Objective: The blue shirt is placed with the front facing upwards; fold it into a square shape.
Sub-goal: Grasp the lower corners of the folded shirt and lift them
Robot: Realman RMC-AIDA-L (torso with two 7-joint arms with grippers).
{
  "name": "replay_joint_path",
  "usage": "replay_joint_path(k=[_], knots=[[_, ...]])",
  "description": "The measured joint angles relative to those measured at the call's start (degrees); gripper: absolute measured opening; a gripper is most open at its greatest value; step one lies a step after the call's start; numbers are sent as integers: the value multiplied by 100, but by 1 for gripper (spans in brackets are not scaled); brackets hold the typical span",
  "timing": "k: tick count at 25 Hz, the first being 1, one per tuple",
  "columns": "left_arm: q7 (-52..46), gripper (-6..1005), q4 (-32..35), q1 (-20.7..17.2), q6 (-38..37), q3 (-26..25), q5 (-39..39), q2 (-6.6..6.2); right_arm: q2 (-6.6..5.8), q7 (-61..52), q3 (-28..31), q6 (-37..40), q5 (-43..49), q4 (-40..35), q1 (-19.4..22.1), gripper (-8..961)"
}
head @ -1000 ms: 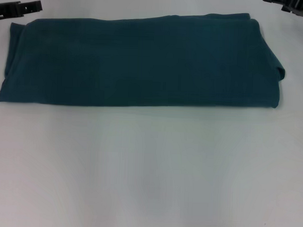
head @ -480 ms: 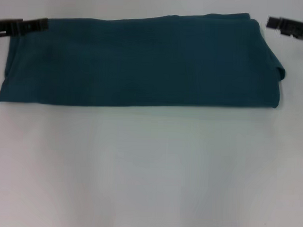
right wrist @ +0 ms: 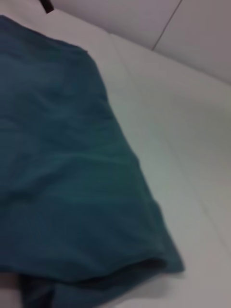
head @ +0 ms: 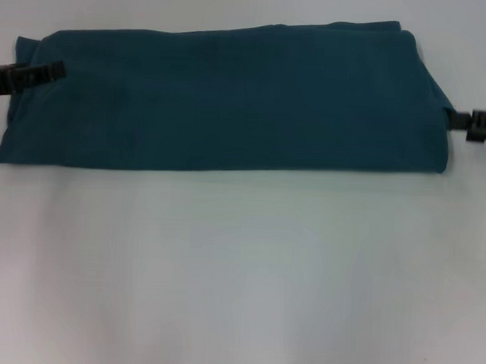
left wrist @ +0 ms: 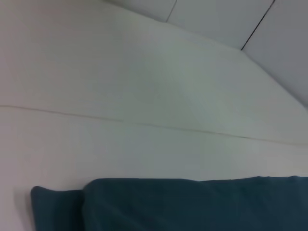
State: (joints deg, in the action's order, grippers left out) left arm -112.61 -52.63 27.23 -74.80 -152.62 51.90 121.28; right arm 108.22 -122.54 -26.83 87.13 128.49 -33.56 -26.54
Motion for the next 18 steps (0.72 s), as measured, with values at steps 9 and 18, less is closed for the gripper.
replay_joint_path(k=[9, 18], knots=[[212, 800, 20, -129, -83, 13, 180, 19, 57, -344, -7, -4, 286, 15, -28, 707], [240, 797, 29, -109, -74, 13, 176, 4, 217, -358, -50, -316, 329, 77, -57, 687]])
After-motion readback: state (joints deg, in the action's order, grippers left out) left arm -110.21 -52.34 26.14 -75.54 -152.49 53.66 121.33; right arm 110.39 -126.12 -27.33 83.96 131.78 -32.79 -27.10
